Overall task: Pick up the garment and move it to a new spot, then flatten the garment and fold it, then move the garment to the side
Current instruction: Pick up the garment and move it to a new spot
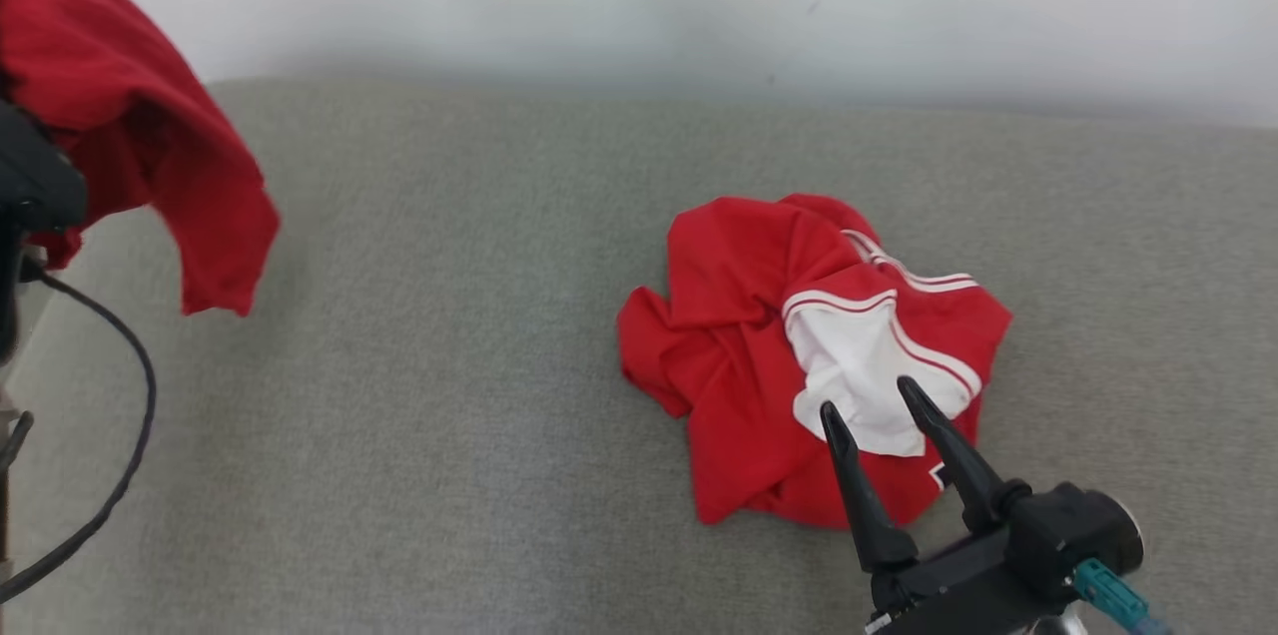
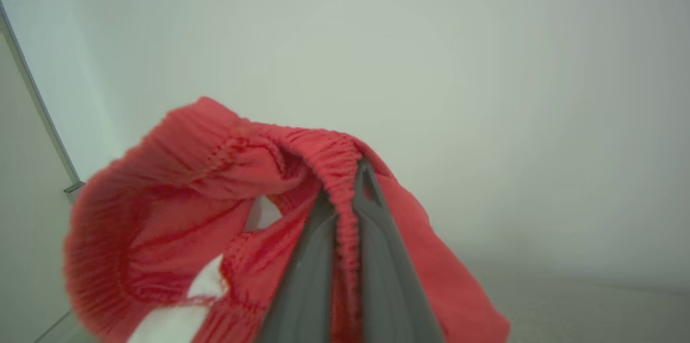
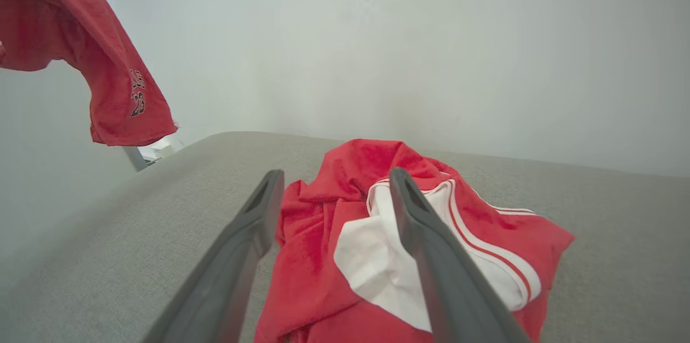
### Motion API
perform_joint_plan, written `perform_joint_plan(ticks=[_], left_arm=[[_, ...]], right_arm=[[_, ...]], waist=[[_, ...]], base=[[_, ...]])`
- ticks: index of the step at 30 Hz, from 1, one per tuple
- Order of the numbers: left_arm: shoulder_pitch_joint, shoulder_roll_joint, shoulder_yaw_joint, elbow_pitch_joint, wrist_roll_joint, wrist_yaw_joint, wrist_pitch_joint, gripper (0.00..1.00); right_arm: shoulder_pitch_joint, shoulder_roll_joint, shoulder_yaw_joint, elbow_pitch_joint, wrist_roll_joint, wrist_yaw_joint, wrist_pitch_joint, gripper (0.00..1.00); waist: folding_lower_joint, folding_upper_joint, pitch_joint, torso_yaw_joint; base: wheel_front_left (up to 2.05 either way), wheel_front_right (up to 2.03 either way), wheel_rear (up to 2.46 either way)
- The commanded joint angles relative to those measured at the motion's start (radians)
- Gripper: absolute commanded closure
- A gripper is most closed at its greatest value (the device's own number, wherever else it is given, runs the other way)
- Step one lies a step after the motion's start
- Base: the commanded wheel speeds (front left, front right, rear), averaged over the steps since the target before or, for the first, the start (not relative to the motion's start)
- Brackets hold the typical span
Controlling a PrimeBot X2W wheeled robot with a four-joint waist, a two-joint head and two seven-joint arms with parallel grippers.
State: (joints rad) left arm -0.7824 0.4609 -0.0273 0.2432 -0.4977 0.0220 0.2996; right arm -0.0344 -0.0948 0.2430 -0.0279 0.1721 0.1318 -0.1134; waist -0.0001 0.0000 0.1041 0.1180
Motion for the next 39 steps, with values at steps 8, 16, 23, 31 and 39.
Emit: perform_joint_plan(ticks=[8, 16, 23, 31, 39], left_arm=[[0.056, 0.012, 0.053, 0.085, -0.009, 0.009, -0.133, 1.0], [0.091, -0.023, 0.051, 0.231, -0.015, -0.009, -0.238, 1.0], [0.097, -0.082, 0.034, 0.369, -0.032, -0.03, -0.295, 0.78], [0.089, -0.088, 0.005, 0.441, -0.013, -0.056, -0.348, 0.0], [0.181, -0.126, -0.032, 0.38, -0.019, -0.097, -0.405, 0.0]], right_arm=[[-0.078, -0.066, 0.069, -0.083, -0.014, -0.002, 0.062, 0.0], [-0.116, -0.106, 0.098, -0.144, -0.009, -0.002, 0.102, 0.0], [-0.114, -0.099, 0.095, -0.145, -0.006, -0.002, 0.099, 0.0], [-0.095, -0.08, 0.075, -0.118, 0.005, -0.002, 0.076, 0.0], [-0.023, -0.042, 0.035, -0.056, 0.025, -0.002, 0.032, 0.0]], waist=[[0.0001, 0.0, 0.192, 0.06], [0.0001, 0.0, 0.281, 0.029], [0.0001, 0.0, 0.28, 0.003], [0.0001, 0.0, 0.208, -0.014], [0.0001, 0.0, 0.045, -0.023]], base=[[0.0, 0.0, 0.0], [0.0, 0.0, 0.0], [0.0, 0.0, 0.0], [0.0, 0.0, 0.0], [0.0, 0.0, 0.0]])
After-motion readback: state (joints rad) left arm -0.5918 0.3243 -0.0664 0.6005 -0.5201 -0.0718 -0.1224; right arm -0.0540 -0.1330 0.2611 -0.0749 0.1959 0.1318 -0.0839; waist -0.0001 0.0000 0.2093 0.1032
